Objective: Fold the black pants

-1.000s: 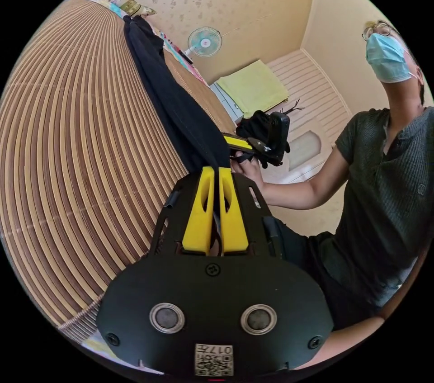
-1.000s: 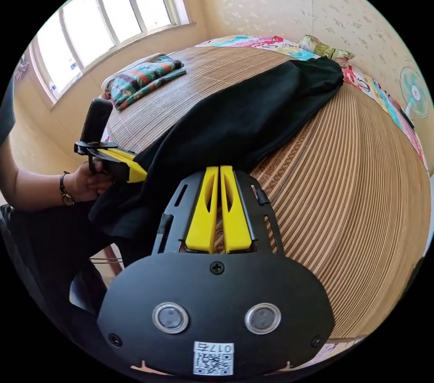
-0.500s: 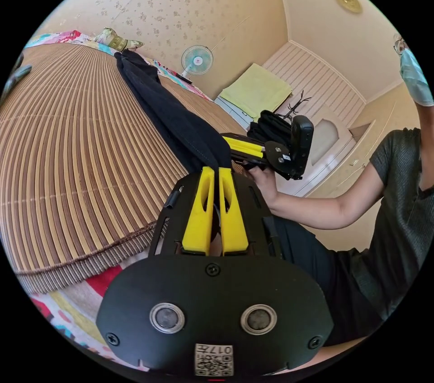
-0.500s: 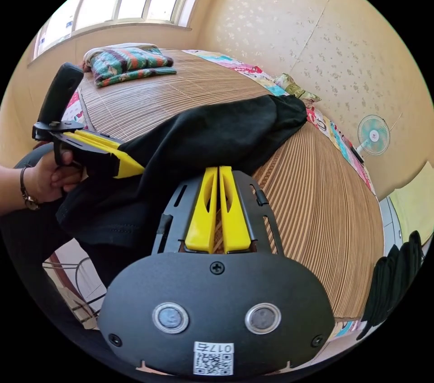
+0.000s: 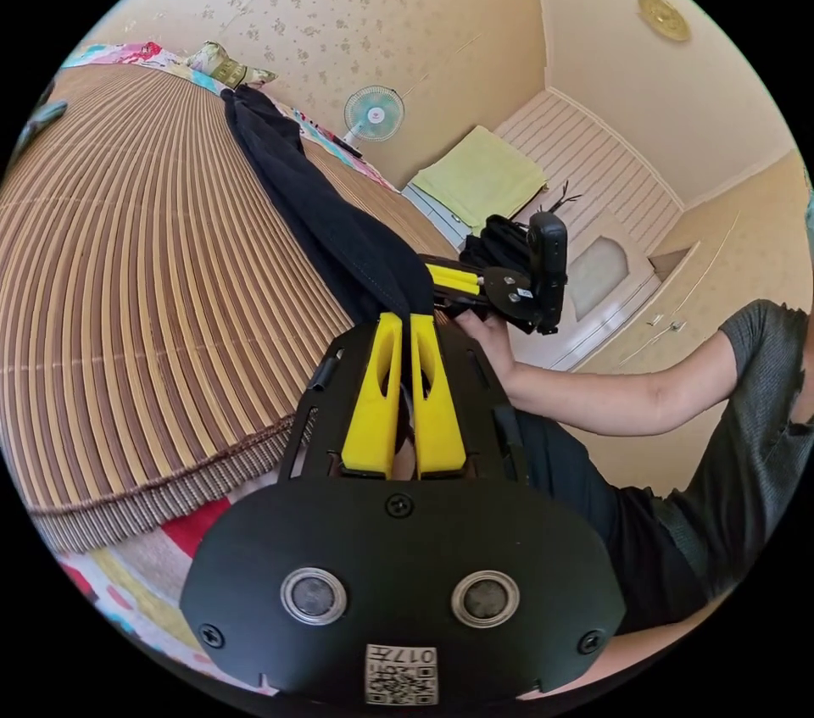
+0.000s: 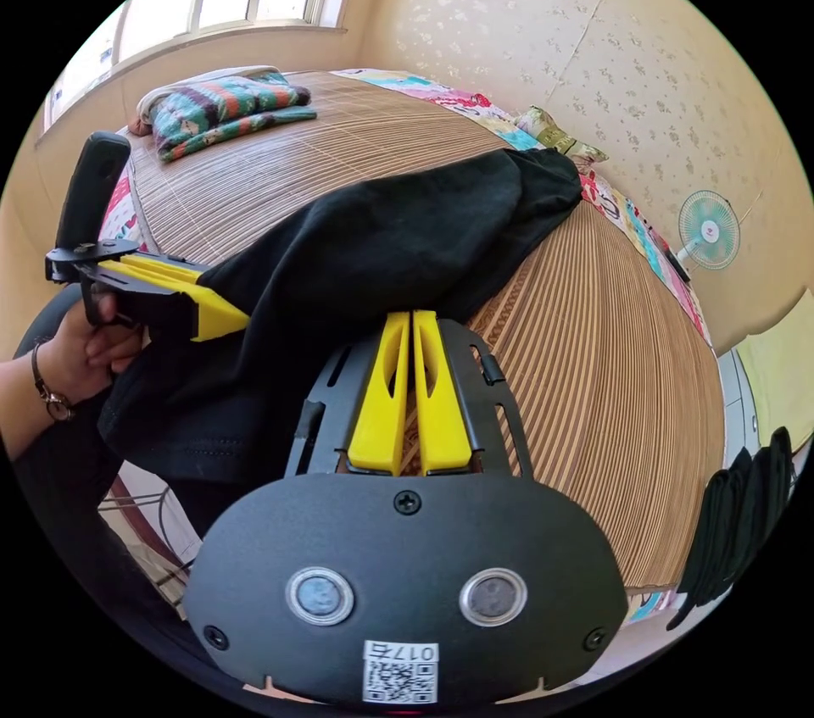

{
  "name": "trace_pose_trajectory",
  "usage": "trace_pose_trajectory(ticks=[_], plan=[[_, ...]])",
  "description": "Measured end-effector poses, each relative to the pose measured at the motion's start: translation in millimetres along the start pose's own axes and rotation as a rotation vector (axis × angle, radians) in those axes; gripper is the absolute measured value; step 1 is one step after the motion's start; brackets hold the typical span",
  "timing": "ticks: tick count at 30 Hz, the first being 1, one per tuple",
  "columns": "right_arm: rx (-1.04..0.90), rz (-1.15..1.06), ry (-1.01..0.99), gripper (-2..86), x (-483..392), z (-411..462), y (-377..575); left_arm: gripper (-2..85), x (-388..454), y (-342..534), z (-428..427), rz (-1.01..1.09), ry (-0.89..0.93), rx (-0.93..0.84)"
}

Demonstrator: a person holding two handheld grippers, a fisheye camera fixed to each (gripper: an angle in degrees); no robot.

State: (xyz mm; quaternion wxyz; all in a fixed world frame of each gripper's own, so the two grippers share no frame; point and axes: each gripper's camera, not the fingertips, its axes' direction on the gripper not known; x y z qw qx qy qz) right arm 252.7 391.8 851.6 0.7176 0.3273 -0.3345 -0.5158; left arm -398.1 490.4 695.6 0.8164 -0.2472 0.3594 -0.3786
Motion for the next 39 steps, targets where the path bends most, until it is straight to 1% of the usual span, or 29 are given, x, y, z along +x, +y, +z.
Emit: trace_pose_trajectory(ticks=[3, 4, 6, 8, 9, 11, 13, 14, 15, 16, 17, 18, 20, 21, 22, 24, 26, 28, 30, 32, 34, 35, 36, 38, 39], plan=[[-0.031, 0.007, 0.026, 0.2, 10, -12, 4, -0.8, -14, -3, 1, -0.058, 0.033, -0.002], [-0.027, 0.046, -0.004, 0.2, 17, -25, 15, -0.8, -17, -3, 1, -0.076, 0.037, -0.001], [-0.008, 0.126, -0.154, 0.2, 30, -46, 35, -0.6, -26, 1, -1, -0.156, 0.050, 0.018], [0.041, 0.249, -0.381, 0.3, 51, -68, 71, -0.1, -30, 4, -5, -0.204, 0.064, 0.027], [0.059, 0.274, -0.442, 0.3, 57, -73, 81, 0.5, -31, 5, -6, -0.224, 0.071, 0.016], [0.072, 0.337, -0.667, 0.4, 77, -83, 117, 2.6, -30, 4, -8, -0.233, 0.089, -0.019], [0.044, 0.373, -0.783, 0.4, 90, -86, 141, 6.2, -24, 4, -7, -0.220, 0.113, -0.068], [0.050, 0.418, -0.838, 0.4, 100, -90, 155, 9.5, -17, 6, -7, -0.212, 0.129, -0.086], [0.078, 0.440, -0.867, 0.4, 104, -94, 160, 11.8, -10, 10, -8, -0.215, 0.123, -0.087], [0.151, 0.465, -0.917, 0.4, 113, -104, 169, 12.5, -7, 13, -9, -0.218, 0.108, -0.084], [0.198, 0.471, -0.931, 0.5, 119, -110, 173, 13.1, 1, 17, -9, -0.221, 0.056, -0.080], [0.202, 0.468, -0.926, 0.5, 121, -112, 174, 12.9, 6, 20, -9, -0.231, -0.011, -0.082], [0.178, 0.491, -0.886, 0.5, 134, -111, 175, 9.4, 9, 21, -6, -0.259, -0.123, -0.087], [0.181, 0.502, -0.880, 0.5, 137, -110, 176, 7.2, 8, 19, -2, -0.285, -0.161, -0.106], [0.178, 0.526, -0.874, 0.5, 143, -108, 176, 6.1, 6, 17, 0, -0.298, -0.156, -0.118], [0.154, 0.558, -0.867, 0.5, 150, -105, 175, 4.8, 1, 11, 6, -0.335, -0.071, -0.135], [0.165, 0.541, -0.872, 0.5, 154, -111, 171, 3.0, 0, 7, 7, -0.354, -0.009, -0.133], [0.184, 0.534, -0.875, 0.5, 156, -118, 170, 0.7, 4, 6, 4, -0.319, 0.102, -0.089], [0.211, 0.531, -0.885, 0.6, 160, -123, 169, -0.2, 1, 17, -2, -0.301, 0.313, 0.039], [0.214, 0.554, -0.893, 0.7, 169, -124, 169, -0.5, -12, 33, 1, -0.364, 0.376, 0.058], [0.222, 0.572, -0.900, 0.8, 175, -125, 169, -0.5, -20, 50, 5, -0.428, 0.180, -0.033], [0.226, 0.577, -0.902, 0.9, 176, -126, 168, -0.5, -22, 59, 7, -0.447, -0.011, -0.102], [0.228, 0.576, -0.903, 1.0, 176, -127, 167, -0.5, -19, 65, 7, -0.423, -0.099, -0.122], [0.222, 0.537, -0.886, 1.5, 171, -133, 159, -0.3, -14, 68, 7, -0.393, -0.090, -0.090], [0.215, 0.524, -0.878, 1.8, 169, -134, 156, -0.1, -11, 67, 10, -0.380, -0.117, -0.107]])
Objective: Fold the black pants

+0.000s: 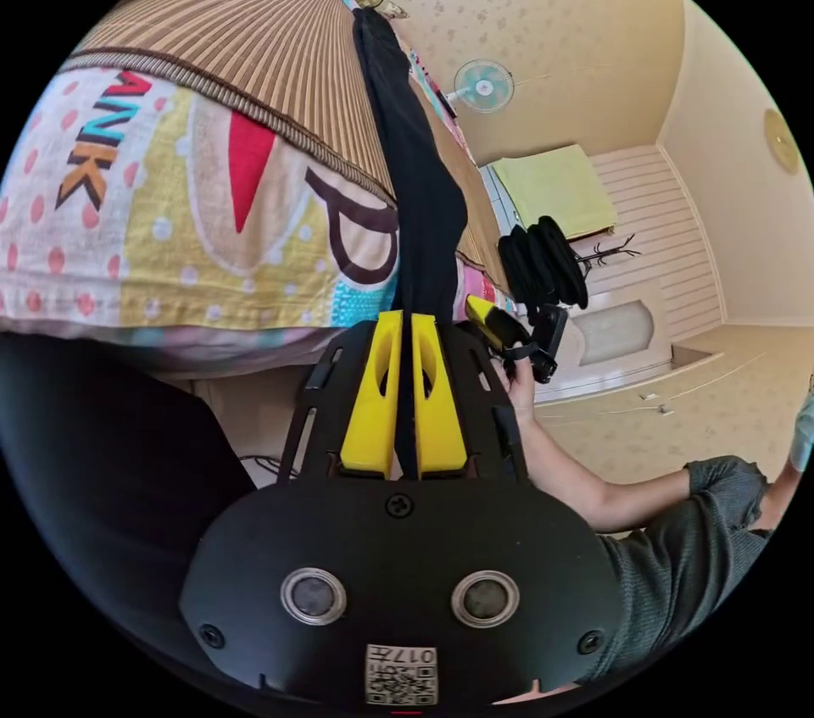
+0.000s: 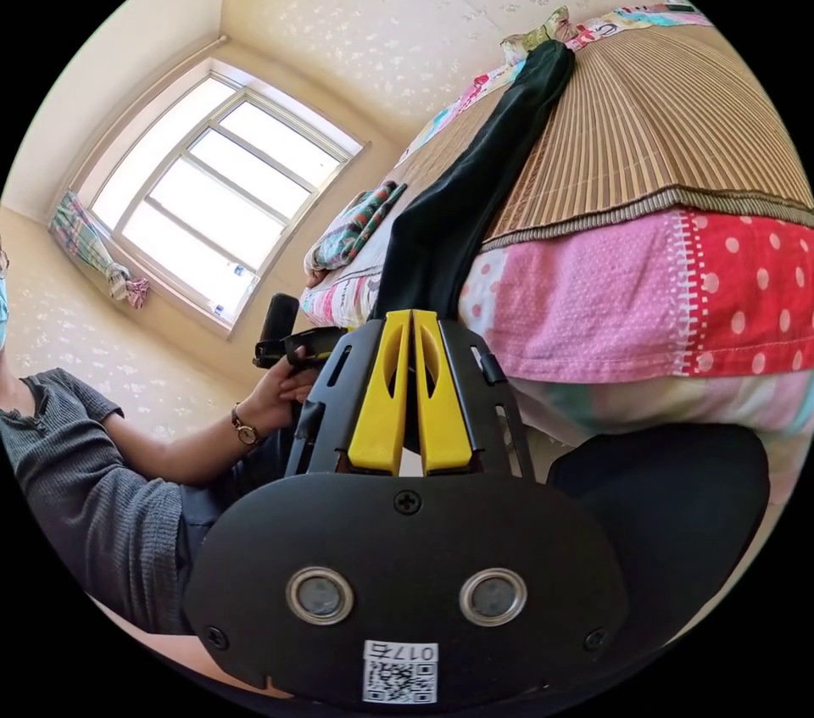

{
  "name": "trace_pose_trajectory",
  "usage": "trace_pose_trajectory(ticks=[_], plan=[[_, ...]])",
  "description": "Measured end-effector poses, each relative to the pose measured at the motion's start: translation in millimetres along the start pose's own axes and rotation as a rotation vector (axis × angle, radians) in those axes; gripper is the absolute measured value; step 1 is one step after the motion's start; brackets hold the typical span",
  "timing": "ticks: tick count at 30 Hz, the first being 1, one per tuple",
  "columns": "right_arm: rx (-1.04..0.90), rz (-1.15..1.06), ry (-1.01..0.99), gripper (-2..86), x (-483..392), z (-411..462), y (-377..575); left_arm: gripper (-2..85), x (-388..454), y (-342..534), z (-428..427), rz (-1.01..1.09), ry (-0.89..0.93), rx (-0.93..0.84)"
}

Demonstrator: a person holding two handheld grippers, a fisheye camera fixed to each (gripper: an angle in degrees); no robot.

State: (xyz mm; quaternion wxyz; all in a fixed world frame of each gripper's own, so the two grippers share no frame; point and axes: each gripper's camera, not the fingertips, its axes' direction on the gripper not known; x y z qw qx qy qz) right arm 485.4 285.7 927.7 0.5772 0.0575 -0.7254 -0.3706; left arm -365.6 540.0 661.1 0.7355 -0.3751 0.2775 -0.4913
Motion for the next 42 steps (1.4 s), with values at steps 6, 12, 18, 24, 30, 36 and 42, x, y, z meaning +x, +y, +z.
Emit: trace_pose_trajectory(ticks=[6, 12, 18, 24, 30, 36, 42], plan=[[-0.104, -0.077, 0.059, 7.1, -24, 22, -14, 0.5, 22, 1, 21, 0.111, -0.142, -0.053], [-0.181, -0.091, 0.096, 4.2, -41, 38, -24, 0.7, 12, 14, 21, 0.072, -0.039, -0.039], [-0.087, -0.128, -0.013, 2.1, -88, -7, -23, 0.3, 31, 13, 0, 0.255, 0.261, -0.064], [-0.213, -0.157, 0.218, 1.7, -116, 18, -18, -0.3, 51, 36, 28, 0.350, -0.009, -0.201], [-0.312, -0.073, 0.276, 1.8, -107, 60, -18, 0.9, 59, 46, 39, 0.359, -0.070, -0.237], [-0.263, -0.054, 0.198, 1.8, -101, 65, -15, 7.4, 69, 49, 17, 0.299, -0.139, -0.003], [-0.260, -0.071, 0.199, 1.9, -106, 76, -13, 10.1, 79, 17, 54, 0.215, -0.237, -0.045]])
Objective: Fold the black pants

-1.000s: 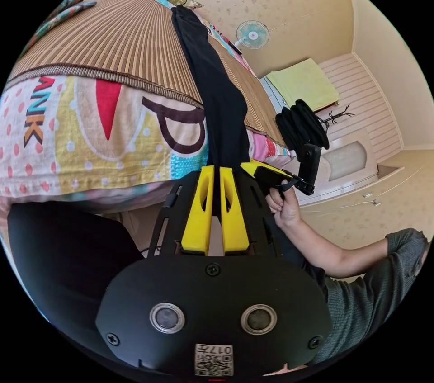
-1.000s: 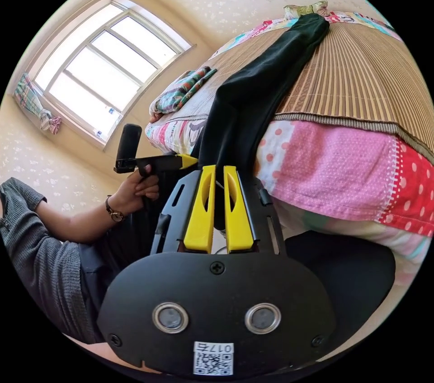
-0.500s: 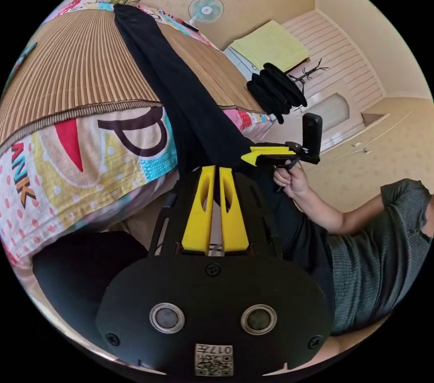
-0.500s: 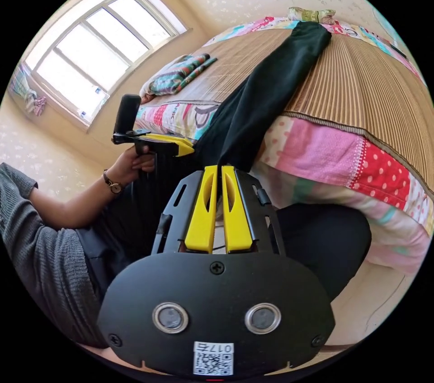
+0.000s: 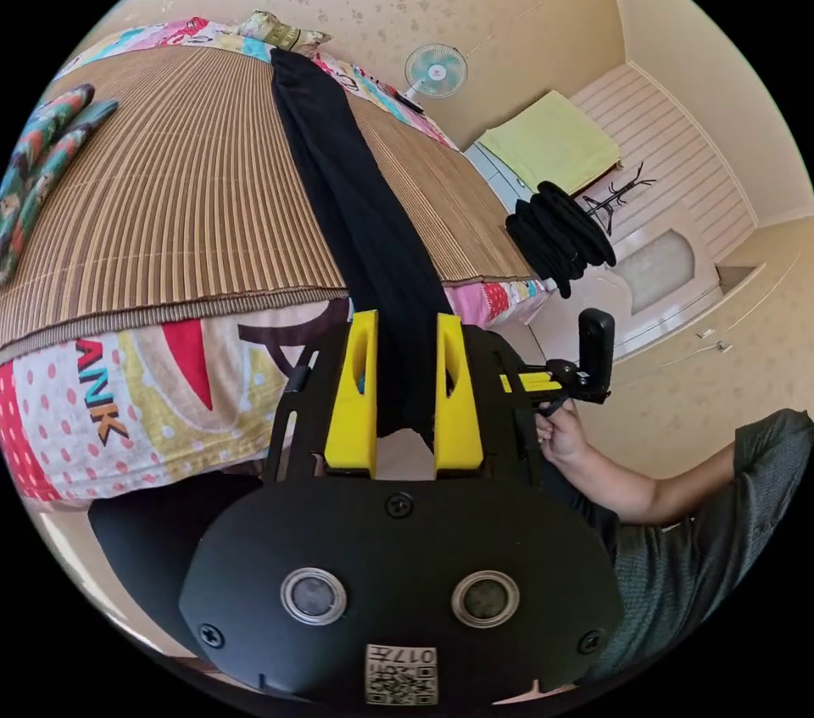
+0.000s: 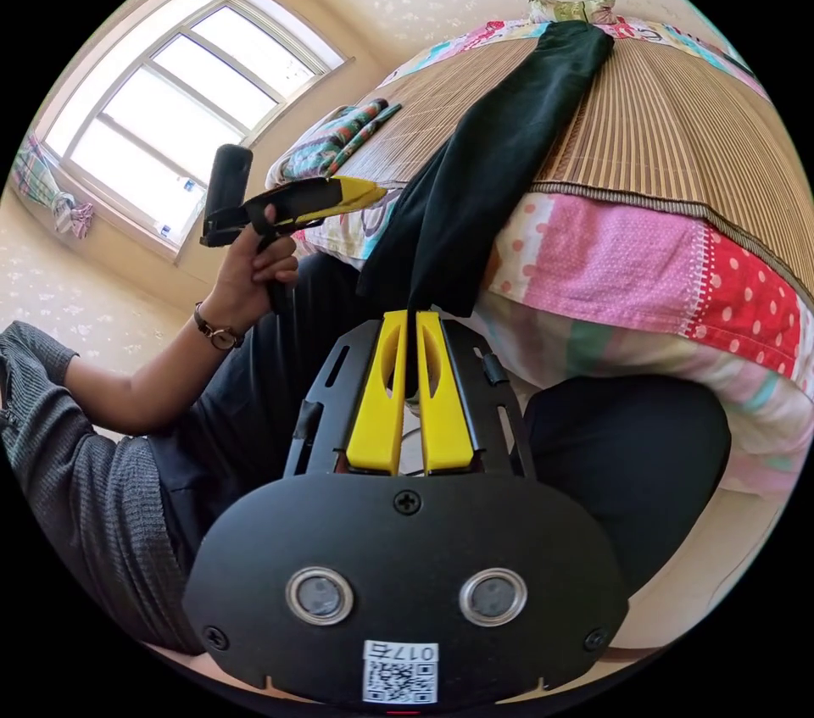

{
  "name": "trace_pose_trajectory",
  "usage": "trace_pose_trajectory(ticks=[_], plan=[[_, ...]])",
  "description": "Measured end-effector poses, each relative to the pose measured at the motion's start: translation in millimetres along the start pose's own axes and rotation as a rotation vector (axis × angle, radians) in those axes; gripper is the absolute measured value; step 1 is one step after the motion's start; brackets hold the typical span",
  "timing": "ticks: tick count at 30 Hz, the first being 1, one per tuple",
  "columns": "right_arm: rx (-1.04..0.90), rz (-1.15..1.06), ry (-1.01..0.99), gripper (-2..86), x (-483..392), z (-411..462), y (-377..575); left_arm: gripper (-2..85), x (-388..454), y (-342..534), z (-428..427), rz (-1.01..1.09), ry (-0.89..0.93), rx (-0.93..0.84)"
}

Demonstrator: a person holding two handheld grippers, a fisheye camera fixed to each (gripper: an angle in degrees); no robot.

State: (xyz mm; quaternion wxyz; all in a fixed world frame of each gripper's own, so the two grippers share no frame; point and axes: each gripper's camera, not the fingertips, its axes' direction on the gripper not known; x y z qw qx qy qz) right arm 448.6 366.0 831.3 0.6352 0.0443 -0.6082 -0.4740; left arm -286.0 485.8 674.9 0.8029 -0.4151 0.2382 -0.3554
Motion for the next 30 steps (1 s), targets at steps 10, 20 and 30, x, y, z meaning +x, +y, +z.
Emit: trace_pose_trajectory(ticks=[10, 20, 30], plan=[[0.013, 0.001, -0.028, 2.0, -3, 11, 3, 5.0, 12, 10, 8, -0.089, -0.049, 0.033], [0.014, -0.010, -0.020, 2.1, -11, 24, 6, 0.3, 22, 18, 17, -0.064, -0.060, -0.019], [0.039, -0.018, -0.051, 2.1, -14, 32, 13, -0.5, 9, 52, -1, -0.047, 0.077, 0.012]])
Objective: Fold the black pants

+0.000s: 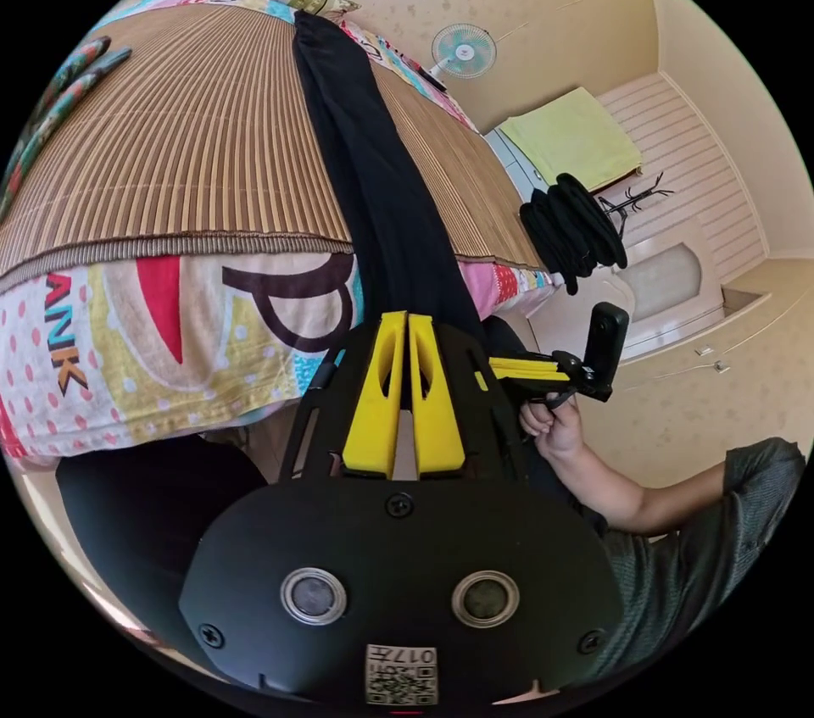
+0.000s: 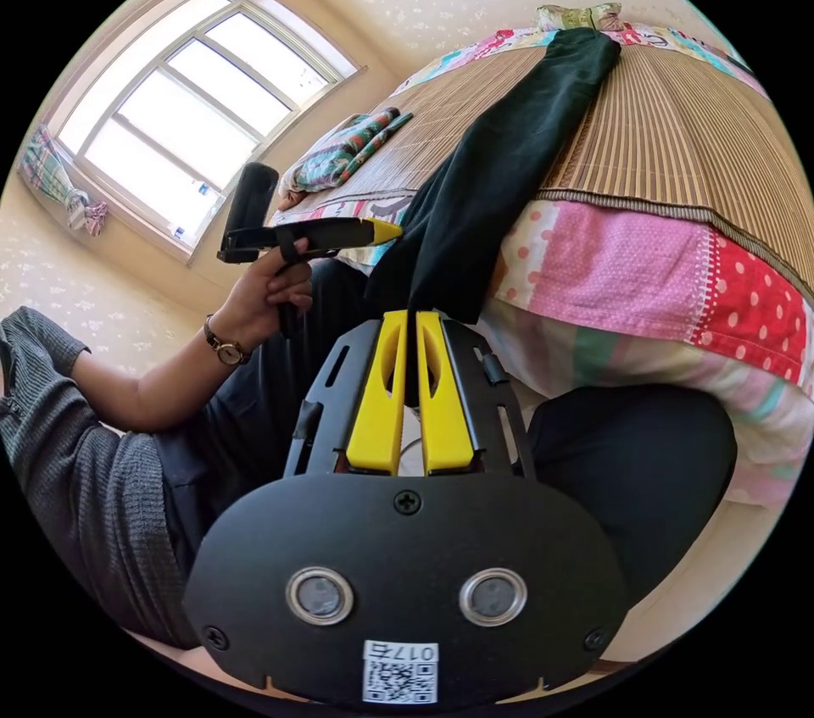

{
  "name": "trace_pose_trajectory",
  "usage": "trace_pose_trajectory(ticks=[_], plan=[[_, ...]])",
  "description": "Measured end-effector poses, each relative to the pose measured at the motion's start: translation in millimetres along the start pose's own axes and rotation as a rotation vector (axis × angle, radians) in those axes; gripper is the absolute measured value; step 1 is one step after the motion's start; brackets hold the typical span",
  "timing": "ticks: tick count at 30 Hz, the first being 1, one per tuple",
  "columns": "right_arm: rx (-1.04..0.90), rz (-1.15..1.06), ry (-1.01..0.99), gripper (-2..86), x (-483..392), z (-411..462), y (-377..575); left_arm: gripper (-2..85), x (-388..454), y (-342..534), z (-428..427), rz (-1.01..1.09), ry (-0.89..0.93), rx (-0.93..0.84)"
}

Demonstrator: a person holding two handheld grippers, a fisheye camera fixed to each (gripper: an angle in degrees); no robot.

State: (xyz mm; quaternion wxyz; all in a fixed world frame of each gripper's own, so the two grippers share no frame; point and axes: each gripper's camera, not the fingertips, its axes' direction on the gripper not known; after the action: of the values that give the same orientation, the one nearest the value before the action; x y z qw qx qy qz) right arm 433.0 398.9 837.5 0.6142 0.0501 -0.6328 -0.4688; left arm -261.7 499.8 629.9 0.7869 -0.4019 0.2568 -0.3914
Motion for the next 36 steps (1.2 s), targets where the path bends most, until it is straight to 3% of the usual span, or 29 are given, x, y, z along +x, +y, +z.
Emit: trace_pose_trajectory(ticks=[8, 13, 21, 25, 28, 36], plan=[[-0.011, 0.008, -0.005, 2.4, 0, 11, 4, 11.0, 22, -9, -1, 0.039, -0.159, 0.067], [-0.009, 0.016, -0.025, 2.4, 1, 17, 6, 9.0, 34, -10, 4, 0.074, -0.223, 0.150], [-0.009, 0.020, -0.035, 2.4, 0, 25, 10, 5.7, 33, -25, 30, 0.103, -0.318, 0.046], [0.002, 0.010, -0.042, 2.4, -2, 29, 12, 3.2, 28, -25, 20, 0.115, -0.253, 0.056], [0.021, -0.007, -0.056, 2.4, -4, 29, 14, 1.5, 12, -18, -2, 0.065, -0.109, 0.167], [-0.035, 0.022, 0.033, 2.9, -8, 46, 11, 0.9, -13, -2, 1, -0.010, -0.145, 0.159]])
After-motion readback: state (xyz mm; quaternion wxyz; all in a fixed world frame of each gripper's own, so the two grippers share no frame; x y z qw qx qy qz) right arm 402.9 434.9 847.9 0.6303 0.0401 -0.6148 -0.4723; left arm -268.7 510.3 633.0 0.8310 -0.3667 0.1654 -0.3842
